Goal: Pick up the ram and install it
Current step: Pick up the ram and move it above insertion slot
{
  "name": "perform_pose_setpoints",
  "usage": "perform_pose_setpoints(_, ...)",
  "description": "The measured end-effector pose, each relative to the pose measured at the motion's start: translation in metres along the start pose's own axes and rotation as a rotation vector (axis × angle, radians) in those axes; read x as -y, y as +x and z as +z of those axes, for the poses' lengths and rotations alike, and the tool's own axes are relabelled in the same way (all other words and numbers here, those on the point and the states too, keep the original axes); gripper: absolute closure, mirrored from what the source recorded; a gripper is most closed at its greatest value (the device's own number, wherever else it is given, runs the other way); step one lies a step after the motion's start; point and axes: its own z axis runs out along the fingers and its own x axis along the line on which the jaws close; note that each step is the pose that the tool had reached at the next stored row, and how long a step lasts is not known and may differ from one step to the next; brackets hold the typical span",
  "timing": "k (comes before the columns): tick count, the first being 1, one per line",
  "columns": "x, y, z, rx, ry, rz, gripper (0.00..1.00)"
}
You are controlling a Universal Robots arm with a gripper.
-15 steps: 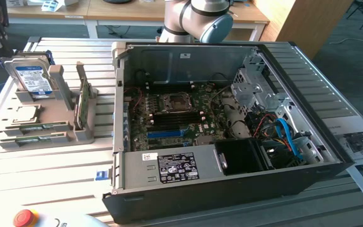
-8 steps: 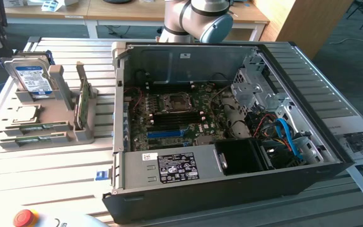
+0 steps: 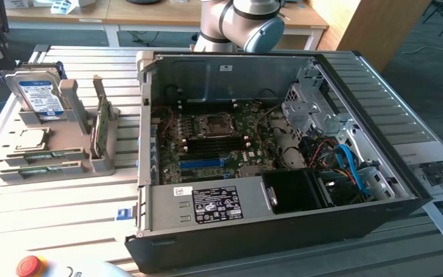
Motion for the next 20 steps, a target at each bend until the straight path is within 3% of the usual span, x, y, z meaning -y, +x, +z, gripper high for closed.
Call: perform_pose_setpoints(20,0.0,0.0009,0.0003,-0.0008,-0.0008,-0.021,0.9)
